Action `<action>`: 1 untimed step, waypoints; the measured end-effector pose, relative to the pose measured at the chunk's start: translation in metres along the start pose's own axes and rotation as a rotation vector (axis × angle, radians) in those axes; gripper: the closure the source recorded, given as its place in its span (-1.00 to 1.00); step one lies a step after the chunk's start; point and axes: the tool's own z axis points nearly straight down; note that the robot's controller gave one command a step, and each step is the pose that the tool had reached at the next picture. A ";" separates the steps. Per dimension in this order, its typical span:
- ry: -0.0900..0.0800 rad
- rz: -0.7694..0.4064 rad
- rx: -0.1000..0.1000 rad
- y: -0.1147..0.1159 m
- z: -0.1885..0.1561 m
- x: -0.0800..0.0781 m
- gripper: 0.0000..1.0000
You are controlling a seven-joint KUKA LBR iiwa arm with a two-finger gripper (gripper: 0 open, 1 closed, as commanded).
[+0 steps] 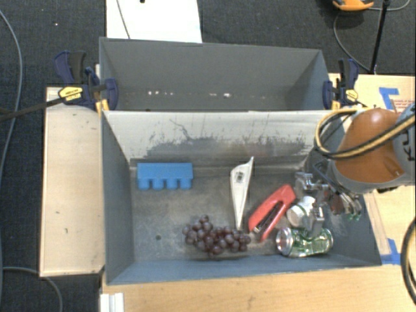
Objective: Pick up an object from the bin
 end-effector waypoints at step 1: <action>0.002 -0.160 -0.002 0.000 -0.007 -0.005 -1.00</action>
Offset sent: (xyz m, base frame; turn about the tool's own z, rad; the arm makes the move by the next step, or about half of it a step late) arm 0.0103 0.0229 -0.0080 0.3694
